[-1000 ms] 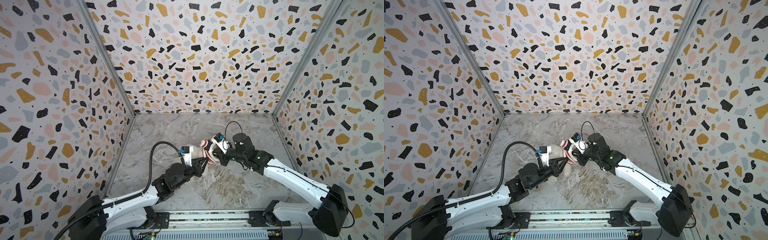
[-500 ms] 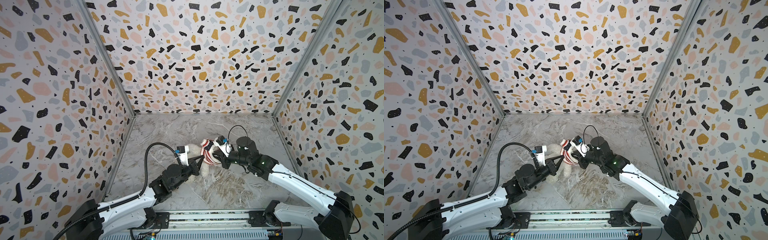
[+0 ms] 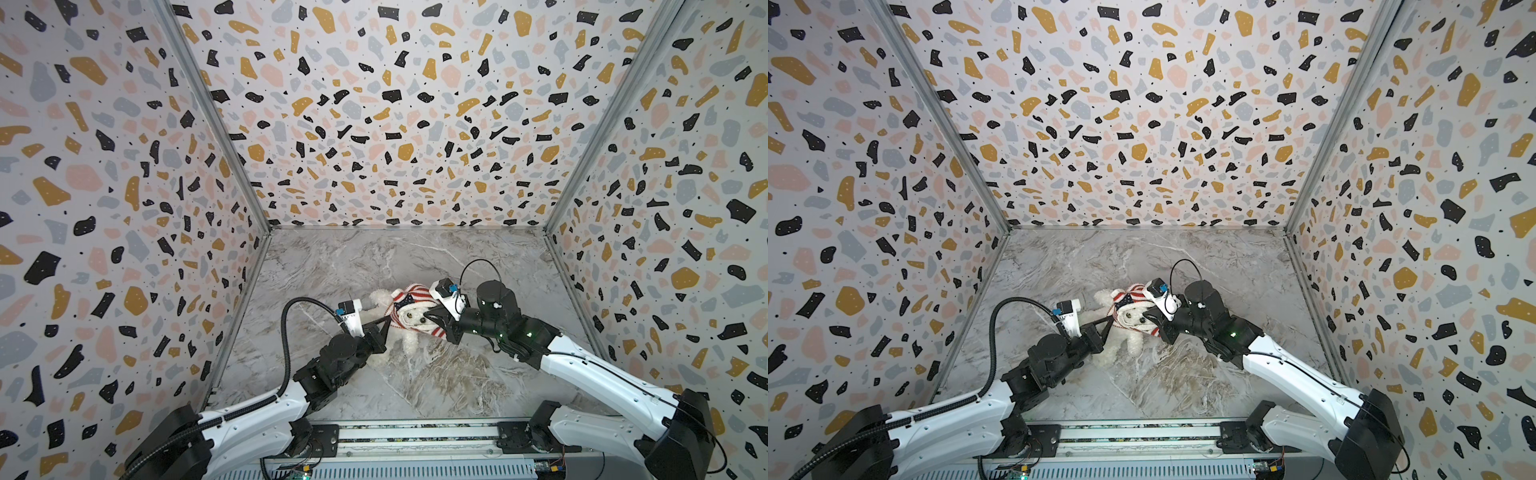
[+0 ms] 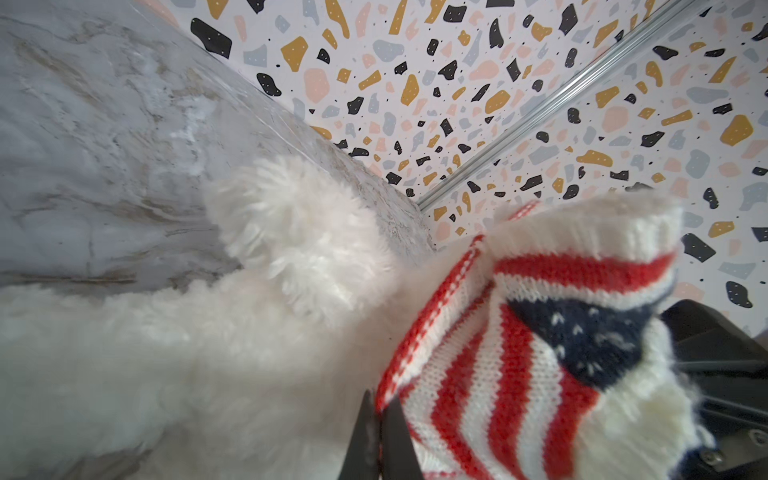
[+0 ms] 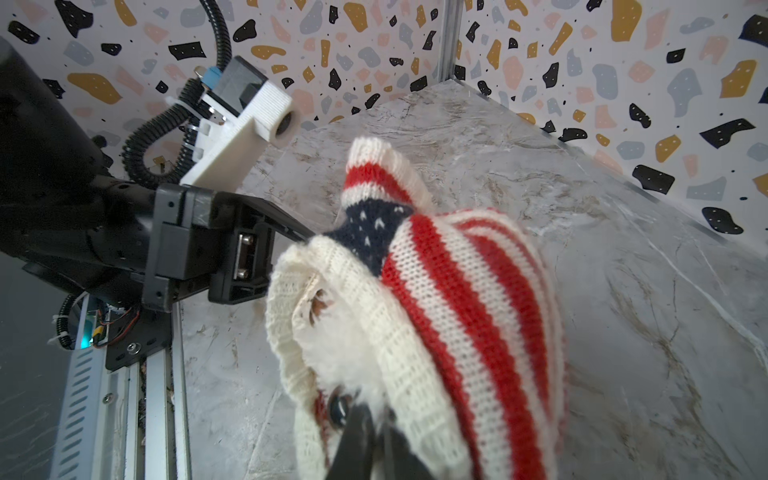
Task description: Dress the teddy bear
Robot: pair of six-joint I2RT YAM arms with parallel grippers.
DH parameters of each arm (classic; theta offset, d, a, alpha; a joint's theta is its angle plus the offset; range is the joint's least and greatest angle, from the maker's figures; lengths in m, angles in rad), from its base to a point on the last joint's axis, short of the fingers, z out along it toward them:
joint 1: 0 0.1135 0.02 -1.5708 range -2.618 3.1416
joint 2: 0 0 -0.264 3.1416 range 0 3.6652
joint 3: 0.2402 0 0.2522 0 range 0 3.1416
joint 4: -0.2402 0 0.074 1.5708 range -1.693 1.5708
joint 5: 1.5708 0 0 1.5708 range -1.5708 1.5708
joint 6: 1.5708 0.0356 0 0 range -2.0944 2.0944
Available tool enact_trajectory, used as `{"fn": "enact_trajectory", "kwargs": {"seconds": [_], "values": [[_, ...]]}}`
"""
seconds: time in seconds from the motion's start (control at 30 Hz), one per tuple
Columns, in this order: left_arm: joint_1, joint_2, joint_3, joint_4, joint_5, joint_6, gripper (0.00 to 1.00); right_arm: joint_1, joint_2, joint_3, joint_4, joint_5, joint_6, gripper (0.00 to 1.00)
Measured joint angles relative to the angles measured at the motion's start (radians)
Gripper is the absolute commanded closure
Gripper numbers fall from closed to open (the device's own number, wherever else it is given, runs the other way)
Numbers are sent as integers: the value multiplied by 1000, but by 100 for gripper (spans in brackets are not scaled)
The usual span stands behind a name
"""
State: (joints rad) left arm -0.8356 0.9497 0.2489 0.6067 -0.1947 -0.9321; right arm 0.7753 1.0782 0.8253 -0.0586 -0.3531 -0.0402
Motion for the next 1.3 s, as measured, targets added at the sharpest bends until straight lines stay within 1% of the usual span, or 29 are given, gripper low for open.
{"fn": "enact_trajectory", "kwargs": {"seconds": [0.17, 0.33, 0.37, 0.5, 0.53, 0.6, 0.67, 0.83, 0.97, 1.03, 1.1, 1.2, 1.3], "values": [[4, 24, 2, -5, 28, 20, 100, 13, -5, -12, 7, -17, -8, 100], [5, 34, 21, 8, 100, 82, 100, 49, -5, -12, 6, -2, -37, 100], [5, 34, 23, 8, 110, 89, 97, 55, -5, -12, 6, 3, -44, 100], [6, 25, 29, 0, 154, 132, 75, 71, -6, -13, 6, 53, -82, 100], [7, 17, 29, -6, 162, 138, 71, 71, -7, -14, 6, 65, -90, 100], [8, -23, 29, -35, 173, 160, 66, 54, -19, -25, 11, 90, -118, 100], [8, -68, 29, -63, 178, 174, 65, 34, -39, -47, 26, 99, -148, 100], [10, -208, 29, -147, 179, 213, 65, 5, -109, -160, 132, 85, -274, 100], [21, -285, 29, -182, 188, 230, 65, -2, -114, -198, 197, 80, -379, 100], [43, -291, 39, -205, 198, 233, 65, -16, -106, -198, 228, 68, -419, 100], [87, -273, 64, -221, 221, 231, 65, -31, -102, -201, 264, 42, -460, 100], [164, -230, 87, -204, 291, 207, 61, -42, -100, -205, 306, 1, -509, 100], [212, -212, 87, -185, 355, 184, 59, -43, -90, -205, 327, -30, -554, 100]]}}
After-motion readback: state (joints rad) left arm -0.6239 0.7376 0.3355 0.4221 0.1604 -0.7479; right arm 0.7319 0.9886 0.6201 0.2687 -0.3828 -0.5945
